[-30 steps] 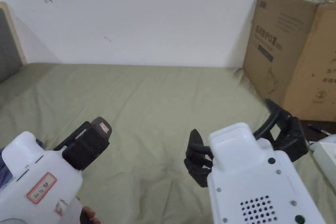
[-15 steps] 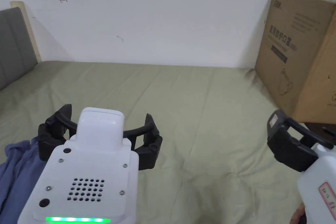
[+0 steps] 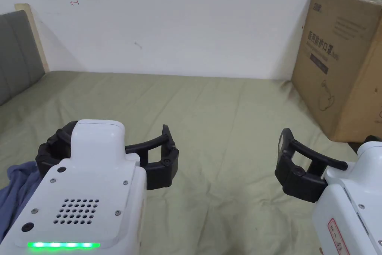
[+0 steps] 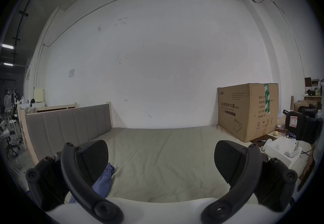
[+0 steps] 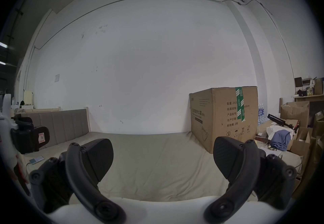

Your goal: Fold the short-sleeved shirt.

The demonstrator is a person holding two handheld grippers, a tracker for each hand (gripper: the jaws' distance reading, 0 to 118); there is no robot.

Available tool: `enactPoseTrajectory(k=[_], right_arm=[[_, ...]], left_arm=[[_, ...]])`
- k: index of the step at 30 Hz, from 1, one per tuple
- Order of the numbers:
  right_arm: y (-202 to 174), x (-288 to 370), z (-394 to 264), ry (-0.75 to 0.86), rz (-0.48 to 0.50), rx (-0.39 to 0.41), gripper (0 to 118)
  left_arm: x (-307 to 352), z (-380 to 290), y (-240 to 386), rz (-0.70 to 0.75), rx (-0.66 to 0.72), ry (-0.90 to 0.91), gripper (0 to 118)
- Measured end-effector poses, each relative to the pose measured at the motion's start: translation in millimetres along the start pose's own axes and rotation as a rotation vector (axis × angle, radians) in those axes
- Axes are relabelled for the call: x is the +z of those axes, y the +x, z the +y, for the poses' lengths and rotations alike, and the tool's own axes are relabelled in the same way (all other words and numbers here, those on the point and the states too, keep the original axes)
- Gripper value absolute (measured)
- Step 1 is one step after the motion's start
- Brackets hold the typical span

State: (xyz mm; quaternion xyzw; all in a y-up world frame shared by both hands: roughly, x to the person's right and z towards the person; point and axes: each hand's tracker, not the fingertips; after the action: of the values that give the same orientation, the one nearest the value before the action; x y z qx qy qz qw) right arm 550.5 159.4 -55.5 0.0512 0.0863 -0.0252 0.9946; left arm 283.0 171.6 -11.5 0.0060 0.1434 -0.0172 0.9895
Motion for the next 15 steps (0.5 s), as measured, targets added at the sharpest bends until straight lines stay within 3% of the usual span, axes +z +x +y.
enactPoseTrajectory(k=[2, 4, 5, 6, 7, 8, 9, 10, 11, 15], right_arm=[[1.5, 1.2, 1.1, 0.003, -0.002, 0.007, 110], [2.0, 2.4, 2.1, 0.009, -0.006, 0.007, 91], [1.9, 2.2, 2.3, 0.013, -0.016, 0.006, 64], [2.4, 1.6, 2.0, 0.013, -0.026, 0.008, 47], [2.9, 1.4, 1.8, 0.012, -0.028, 0.010, 38], [3.6, 1.7, 1.8, 0.007, -0.027, 0.007, 36], [5.0, 2.5, 2.0, -0.001, -0.015, 0.000, 34], [6.0, 3.2, 1.7, -0.006, -0.002, -0.006, 25], [5.2, 3.7, 0.9, -0.003, -0.009, -0.007, 5], [4.4, 4.2, -0.4, -0.001, -0.015, 0.001, 0]], left_arm=[[-0.7, 2.5, -0.4, -0.028, 0.008, -0.024, 118], [1.5, 2.6, -0.8, -0.032, 0.015, -0.020, 111], [2.8, 2.7, -0.3, -0.030, 0.015, -0.006, 82], [2.5, 3.6, 1.3, -0.011, 0.017, -0.002, 53], [1.4, 3.8, 2.5, 0.011, 0.012, -0.003, 30], [1.5, 3.6, 1.9, 0.015, 0.008, 0.001, 20], [1.3, 3.6, 0.3, 0.002, 0.009, -0.003, 20], [0.5, 4.4, -1.1, -0.024, 0.013, -0.016, 18], [-0.2, 4.5, -1.9, -0.036, 0.022, -0.025, 9], [-1.2, 2.3, -3.0, -0.049, 0.035, -0.027, 0]])
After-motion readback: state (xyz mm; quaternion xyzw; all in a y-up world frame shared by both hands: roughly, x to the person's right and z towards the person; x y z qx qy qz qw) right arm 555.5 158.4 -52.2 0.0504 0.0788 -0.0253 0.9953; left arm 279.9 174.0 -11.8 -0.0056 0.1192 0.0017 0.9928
